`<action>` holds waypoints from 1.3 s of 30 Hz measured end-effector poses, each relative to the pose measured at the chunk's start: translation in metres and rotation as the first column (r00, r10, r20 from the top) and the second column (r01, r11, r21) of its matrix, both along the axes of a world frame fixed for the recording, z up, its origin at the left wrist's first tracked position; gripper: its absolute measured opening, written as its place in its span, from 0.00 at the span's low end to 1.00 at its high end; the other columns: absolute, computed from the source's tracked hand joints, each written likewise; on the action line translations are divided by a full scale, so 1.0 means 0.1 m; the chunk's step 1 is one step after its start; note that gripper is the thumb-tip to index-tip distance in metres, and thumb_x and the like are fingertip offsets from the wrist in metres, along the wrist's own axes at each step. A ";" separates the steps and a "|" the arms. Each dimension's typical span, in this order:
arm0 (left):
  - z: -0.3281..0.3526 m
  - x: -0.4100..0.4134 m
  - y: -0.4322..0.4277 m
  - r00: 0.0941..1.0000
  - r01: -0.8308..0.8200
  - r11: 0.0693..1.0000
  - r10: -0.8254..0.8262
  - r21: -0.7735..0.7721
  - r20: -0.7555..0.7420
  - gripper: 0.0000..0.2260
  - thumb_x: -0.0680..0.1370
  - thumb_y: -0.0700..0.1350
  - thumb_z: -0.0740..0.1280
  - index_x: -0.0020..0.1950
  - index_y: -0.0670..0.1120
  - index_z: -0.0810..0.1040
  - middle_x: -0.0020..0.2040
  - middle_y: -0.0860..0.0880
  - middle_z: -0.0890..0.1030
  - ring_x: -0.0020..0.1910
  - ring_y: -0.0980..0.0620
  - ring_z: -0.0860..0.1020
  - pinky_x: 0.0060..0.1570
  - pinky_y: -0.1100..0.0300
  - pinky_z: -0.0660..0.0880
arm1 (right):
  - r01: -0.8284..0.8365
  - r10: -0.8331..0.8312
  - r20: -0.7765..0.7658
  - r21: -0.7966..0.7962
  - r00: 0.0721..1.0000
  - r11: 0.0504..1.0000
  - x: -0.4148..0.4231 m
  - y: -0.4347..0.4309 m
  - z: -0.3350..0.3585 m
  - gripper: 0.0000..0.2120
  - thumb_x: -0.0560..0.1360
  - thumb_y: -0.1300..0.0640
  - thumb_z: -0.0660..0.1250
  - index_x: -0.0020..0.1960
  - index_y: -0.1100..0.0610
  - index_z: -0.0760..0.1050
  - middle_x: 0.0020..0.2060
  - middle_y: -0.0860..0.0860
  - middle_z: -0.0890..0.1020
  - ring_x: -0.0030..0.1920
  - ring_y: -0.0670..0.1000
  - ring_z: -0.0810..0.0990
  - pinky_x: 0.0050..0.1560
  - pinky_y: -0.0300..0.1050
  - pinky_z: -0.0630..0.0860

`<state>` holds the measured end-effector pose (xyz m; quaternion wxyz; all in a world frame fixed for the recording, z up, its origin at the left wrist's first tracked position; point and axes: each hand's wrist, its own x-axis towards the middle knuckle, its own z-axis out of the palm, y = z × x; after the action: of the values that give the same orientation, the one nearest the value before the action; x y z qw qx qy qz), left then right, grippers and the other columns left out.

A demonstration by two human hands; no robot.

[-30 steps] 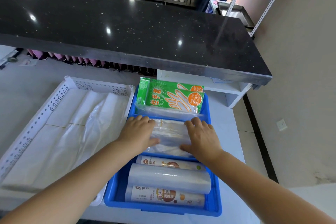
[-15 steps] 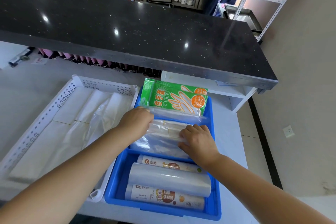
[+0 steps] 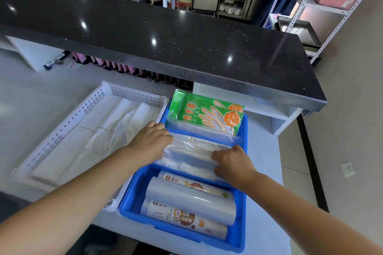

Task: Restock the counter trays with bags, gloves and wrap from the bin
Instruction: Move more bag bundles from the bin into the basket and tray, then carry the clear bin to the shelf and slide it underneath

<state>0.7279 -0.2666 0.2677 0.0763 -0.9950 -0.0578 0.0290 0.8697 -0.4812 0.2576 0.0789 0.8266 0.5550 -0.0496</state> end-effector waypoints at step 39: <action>-0.10 -4.53 0.45 0.747 -0.526 0.756 0.630 -0.391 0.213 0.10 0.74 0.45 0.65 0.54 0.50 0.80 0.51 0.49 0.81 0.55 0.46 0.76 0.48 0.55 0.72 | -0.221 0.222 0.036 0.344 0.974 0.913 -3.87 1.53 0.23 0.06 0.71 0.58 0.63 0.41 0.58 0.78 0.36 0.55 0.81 0.36 0.59 0.78 0.31 0.44 0.69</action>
<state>0.2750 -0.2214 0.2579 -0.1025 -0.9156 -0.3735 -0.1079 0.4826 -0.3284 0.2802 -0.0636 0.7592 0.6453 0.0564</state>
